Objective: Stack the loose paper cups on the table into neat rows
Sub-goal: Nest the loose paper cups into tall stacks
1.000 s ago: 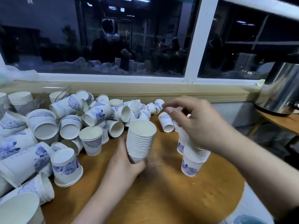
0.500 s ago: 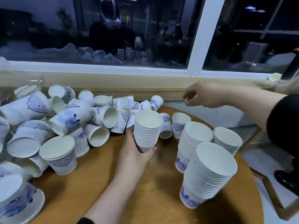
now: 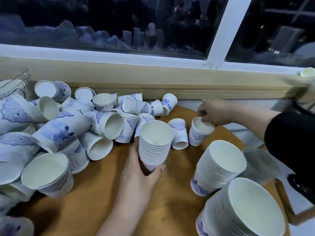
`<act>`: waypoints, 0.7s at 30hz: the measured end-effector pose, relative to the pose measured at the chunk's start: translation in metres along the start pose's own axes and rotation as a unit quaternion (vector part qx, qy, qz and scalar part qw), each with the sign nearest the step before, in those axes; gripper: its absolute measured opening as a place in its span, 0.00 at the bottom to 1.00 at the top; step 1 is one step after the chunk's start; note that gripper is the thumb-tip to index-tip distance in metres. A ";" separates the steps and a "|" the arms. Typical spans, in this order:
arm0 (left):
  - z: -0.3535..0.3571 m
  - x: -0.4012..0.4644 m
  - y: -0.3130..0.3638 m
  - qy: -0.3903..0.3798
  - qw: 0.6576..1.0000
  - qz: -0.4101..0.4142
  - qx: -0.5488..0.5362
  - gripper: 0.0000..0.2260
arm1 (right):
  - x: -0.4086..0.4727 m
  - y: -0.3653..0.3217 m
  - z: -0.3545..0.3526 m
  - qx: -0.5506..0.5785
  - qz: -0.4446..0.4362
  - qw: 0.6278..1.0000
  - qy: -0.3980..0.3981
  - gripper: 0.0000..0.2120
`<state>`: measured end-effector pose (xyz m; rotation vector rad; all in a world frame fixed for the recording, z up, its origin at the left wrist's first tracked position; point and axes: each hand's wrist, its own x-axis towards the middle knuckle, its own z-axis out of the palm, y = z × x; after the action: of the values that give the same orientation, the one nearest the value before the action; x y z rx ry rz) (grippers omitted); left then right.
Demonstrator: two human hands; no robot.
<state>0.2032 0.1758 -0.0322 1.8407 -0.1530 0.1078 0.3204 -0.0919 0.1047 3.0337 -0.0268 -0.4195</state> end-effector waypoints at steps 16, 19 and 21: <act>-0.011 0.004 0.004 0.014 1.000 0.015 0.023 0.34 | -0.092 -0.106 -0.081 0.154 -0.147 0.954 0.213 0.06; -0.013 0.008 0.001 0.016 1.000 0.010 0.023 0.29 | -0.088 -0.113 -0.081 0.141 -0.161 0.959 0.185 0.06; -0.013 0.010 -0.001 0.022 0.999 0.014 0.026 0.29 | -0.088 -0.118 -0.079 0.116 -0.177 0.967 0.144 0.04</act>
<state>0.2138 0.1881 -0.0281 1.8873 -0.1471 0.1736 0.2577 0.0343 0.1945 3.2989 0.5271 0.0127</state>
